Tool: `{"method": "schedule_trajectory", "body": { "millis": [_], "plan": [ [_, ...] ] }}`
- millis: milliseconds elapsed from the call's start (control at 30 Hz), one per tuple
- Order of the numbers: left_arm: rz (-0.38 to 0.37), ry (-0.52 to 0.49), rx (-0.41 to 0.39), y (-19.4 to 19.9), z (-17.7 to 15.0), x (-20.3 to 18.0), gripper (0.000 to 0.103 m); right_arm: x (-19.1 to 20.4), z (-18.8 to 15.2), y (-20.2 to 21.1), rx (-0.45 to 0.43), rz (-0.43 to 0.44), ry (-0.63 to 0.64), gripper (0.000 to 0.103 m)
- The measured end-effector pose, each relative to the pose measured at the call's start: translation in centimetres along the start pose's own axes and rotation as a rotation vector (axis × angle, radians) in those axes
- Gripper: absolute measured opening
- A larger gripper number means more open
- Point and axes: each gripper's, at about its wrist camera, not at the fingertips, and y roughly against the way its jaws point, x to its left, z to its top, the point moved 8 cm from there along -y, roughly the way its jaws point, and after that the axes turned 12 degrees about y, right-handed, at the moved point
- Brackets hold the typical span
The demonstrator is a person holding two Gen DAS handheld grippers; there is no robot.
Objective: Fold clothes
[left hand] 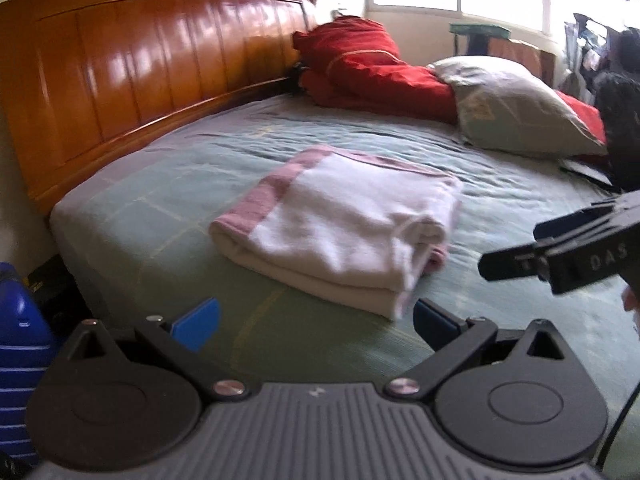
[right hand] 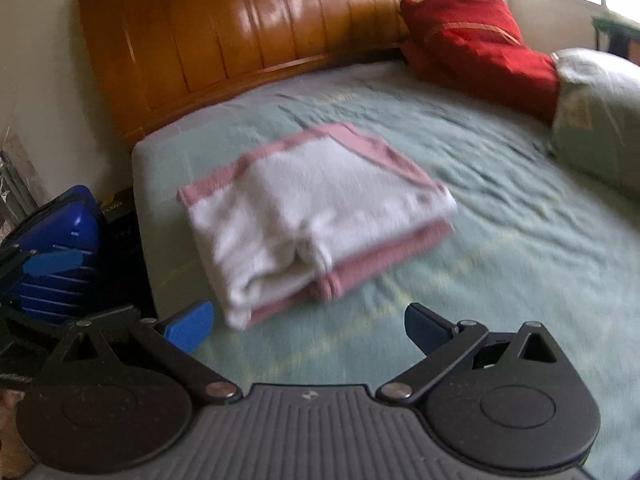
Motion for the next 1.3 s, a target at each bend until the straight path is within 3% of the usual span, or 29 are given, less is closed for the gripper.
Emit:
{"method": "schedule_trajectory", "body": {
  "millis": [300, 533, 1033, 1300],
  "plan": [
    [-0.066, -0.049, 0.007, 2.8, -1.4, -4.1, 0.102, 0.6, -5.7, 5.6, 0.029, -0.105, -0.067, 0.103],
    [-0.057, -0.086, 0.025, 4.5, -3.0, -6.4, 0.102, 1.6, -8.6, 9.0, 0.0, -0.131, -0.12, 0.103],
    [0.002, -0.055, 0.105, 7.9, -5.5, -8.0, 0.102, 2.7, -11.5, 12.9, -0.026, -0.153, -0.134, 0.103],
    [0.017, -0.078, 0.05, 9.7, -5.9, -8.6, 0.102, 3.3, -12.3, 14.4, -0.054, -0.158, -0.146, 0.103]
  ]
}}
